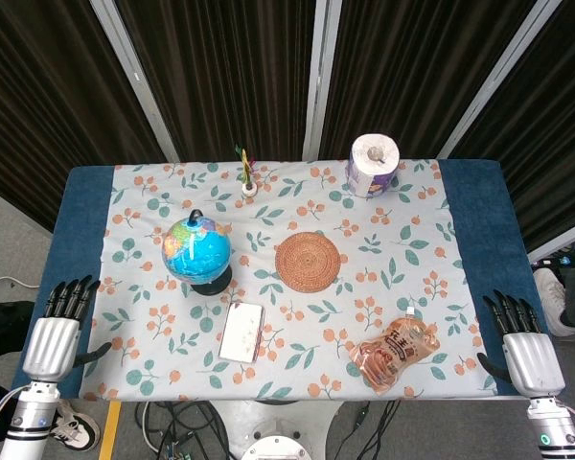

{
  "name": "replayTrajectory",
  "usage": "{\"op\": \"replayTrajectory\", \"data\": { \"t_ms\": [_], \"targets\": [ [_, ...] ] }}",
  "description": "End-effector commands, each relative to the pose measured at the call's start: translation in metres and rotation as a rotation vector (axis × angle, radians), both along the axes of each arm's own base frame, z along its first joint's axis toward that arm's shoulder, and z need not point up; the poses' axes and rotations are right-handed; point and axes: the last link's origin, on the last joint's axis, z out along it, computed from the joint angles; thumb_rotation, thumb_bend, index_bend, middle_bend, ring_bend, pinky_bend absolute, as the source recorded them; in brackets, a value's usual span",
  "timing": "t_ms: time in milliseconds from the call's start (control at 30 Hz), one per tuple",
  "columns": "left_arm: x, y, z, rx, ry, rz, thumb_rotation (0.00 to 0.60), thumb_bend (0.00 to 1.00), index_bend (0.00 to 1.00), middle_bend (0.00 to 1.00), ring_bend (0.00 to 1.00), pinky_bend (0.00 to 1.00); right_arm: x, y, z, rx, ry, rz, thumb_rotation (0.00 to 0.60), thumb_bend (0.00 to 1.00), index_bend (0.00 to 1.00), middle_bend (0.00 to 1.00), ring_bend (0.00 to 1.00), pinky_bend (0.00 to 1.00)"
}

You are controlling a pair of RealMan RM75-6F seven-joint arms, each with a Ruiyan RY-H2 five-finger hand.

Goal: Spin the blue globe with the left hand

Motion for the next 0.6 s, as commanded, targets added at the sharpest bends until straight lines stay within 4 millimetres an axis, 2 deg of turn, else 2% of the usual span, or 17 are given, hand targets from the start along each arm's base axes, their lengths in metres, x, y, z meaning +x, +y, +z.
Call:
{"op": "replayTrajectory", "data": {
  "t_ms": [33,200,333,433,600],
  "targets": [
    [0.001,0.001,0.000,0.002,0.000,-0.002,0.600,0.00,0.03,0.00,0.00,0.00,0.000,0.000,0.000,0.001,-0.001,0.000,0.600,0.14,0.00,0.00,0.00,0.00],
    [0.005,0.004,0.002,0.004,0.001,-0.020,0.600,0.00,0.03,0.00,0.00,0.00,0.001,-0.001,-0.002,0.004,-0.003,0.001,0.600,0.13,0.00,0.00,0.00,0.00],
    [0.019,0.011,0.004,0.007,0.007,-0.087,0.600,0.00,0.03,0.00,0.00,0.00,0.001,-0.001,-0.001,0.004,-0.003,0.003,0.600,0.14,0.00,0.00,0.00,0.00],
    [0.038,0.021,0.006,0.008,0.019,-0.175,0.600,0.00,0.03,0.00,0.00,0.00,0.001,0.000,-0.001,0.007,0.003,0.001,0.600,0.14,0.00,0.00,0.00,0.00],
    [0.081,0.035,0.001,-0.006,0.027,-0.342,0.600,0.00,0.03,0.00,0.00,0.00,-0.004,0.000,0.002,-0.001,0.003,-0.011,0.600,0.14,0.00,0.00,0.00,0.00]
  ]
}}
